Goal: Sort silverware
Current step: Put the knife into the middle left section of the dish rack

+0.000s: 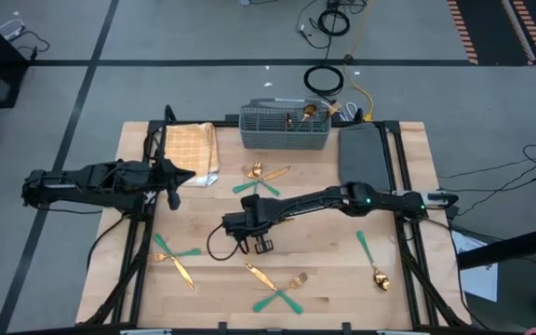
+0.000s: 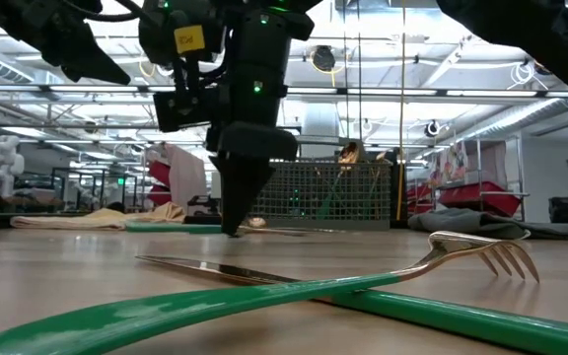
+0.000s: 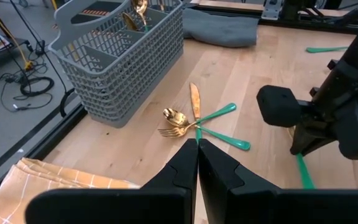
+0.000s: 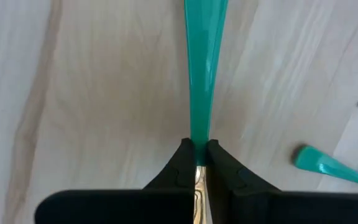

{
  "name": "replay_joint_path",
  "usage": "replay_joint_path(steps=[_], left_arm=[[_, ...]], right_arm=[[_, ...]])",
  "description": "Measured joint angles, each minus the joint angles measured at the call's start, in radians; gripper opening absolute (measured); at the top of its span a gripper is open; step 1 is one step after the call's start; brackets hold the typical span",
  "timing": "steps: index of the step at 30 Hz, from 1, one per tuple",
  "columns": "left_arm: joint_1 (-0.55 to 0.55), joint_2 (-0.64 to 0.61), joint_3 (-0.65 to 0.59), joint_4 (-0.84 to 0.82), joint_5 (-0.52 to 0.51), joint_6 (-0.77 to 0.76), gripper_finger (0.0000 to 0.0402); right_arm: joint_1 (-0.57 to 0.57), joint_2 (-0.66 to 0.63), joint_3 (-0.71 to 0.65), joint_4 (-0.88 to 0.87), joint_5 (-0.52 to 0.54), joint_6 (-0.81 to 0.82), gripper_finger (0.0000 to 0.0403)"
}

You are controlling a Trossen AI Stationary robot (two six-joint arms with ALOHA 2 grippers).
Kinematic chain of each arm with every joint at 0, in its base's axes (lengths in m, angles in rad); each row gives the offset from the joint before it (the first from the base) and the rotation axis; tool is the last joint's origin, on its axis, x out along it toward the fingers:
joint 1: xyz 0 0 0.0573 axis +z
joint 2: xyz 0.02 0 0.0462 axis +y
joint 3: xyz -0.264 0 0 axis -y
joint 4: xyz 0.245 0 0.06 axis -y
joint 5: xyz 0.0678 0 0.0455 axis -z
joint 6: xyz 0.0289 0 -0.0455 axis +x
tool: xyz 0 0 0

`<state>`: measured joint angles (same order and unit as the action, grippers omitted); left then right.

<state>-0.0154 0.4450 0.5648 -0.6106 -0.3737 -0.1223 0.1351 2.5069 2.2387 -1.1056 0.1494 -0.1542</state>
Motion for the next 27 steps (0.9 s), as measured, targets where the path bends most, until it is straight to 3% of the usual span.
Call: replay_joint_path(steps=[9,17,21,27], left_arm=[[0.000,0.000,0.000,0.000,0.000,0.000,0.0021],[0.000,0.000,0.000,0.000,0.001,0.000,0.0021],[0.000,0.000,0.000,0.000,0.001,0.000,0.0021],[0.000,0.000,0.000,0.000,0.002,0.000,0.0021]], right_arm=[[-0.019,-0.081,0.001,0.002,0.127,0.008,0.0000],[-0.073,-0.298,0.002,0.043,0.267,-0.042,0.0000],[-0.124,-0.435,0.003,0.156,0.331,-0.089,0.0000],[-0.192,-0.554,0.005,0.401,0.324,-0.208,0.0000]])
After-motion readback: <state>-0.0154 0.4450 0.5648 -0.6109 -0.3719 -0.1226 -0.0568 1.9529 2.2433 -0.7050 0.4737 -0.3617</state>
